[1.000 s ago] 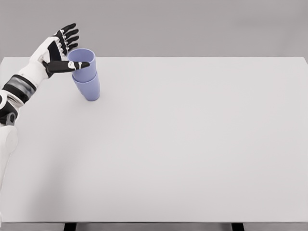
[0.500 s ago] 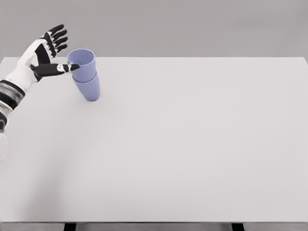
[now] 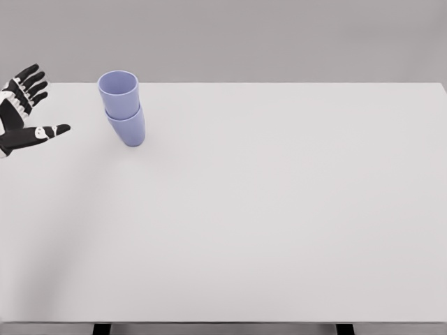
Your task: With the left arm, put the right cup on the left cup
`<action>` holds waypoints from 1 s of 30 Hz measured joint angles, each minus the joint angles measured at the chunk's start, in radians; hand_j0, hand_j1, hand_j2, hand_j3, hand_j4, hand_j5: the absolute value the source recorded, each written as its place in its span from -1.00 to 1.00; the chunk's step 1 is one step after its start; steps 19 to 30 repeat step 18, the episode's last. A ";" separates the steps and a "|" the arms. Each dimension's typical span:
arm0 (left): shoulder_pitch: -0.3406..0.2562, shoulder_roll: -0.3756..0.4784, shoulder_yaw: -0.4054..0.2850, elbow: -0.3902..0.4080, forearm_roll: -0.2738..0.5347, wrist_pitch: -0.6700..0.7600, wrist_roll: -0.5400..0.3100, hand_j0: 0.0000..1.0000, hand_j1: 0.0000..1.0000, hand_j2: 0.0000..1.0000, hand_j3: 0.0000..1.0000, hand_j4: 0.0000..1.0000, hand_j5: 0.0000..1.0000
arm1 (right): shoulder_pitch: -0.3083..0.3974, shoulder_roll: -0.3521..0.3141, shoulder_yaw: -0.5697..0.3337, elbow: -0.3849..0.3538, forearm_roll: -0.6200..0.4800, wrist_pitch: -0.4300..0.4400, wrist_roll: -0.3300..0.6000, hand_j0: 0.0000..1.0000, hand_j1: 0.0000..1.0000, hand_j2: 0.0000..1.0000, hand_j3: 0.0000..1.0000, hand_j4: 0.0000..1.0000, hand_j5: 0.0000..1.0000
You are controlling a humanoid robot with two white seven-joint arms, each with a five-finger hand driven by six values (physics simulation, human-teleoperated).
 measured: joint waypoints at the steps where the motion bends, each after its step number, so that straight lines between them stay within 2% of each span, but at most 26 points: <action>1: 0.000 0.002 0.006 -0.013 0.000 0.000 0.000 1.00 1.00 1.00 1.00 1.00 1.00 | 0.000 0.000 0.000 0.000 0.000 0.000 0.000 1.00 1.00 1.00 1.00 1.00 1.00; 2: 0.026 0.003 0.010 -0.027 0.000 0.000 0.000 1.00 1.00 1.00 1.00 1.00 1.00 | 0.000 0.000 0.000 0.000 0.000 0.000 0.000 1.00 1.00 1.00 1.00 1.00 1.00; 4: 0.035 0.005 0.016 -0.047 0.000 0.000 -0.001 1.00 1.00 1.00 1.00 1.00 1.00 | 0.000 0.000 0.000 0.000 0.000 0.000 0.000 1.00 1.00 1.00 1.00 1.00 1.00; 10: 0.035 0.008 0.022 -0.084 0.001 0.003 -0.001 1.00 1.00 1.00 1.00 1.00 1.00 | 0.000 0.000 0.000 0.000 0.000 0.000 0.000 1.00 1.00 1.00 1.00 1.00 1.00; 30: 0.045 0.014 0.013 -0.096 0.001 0.002 -0.001 1.00 1.00 1.00 1.00 1.00 1.00 | 0.000 0.000 0.000 0.000 0.000 0.000 0.000 1.00 1.00 1.00 1.00 1.00 1.00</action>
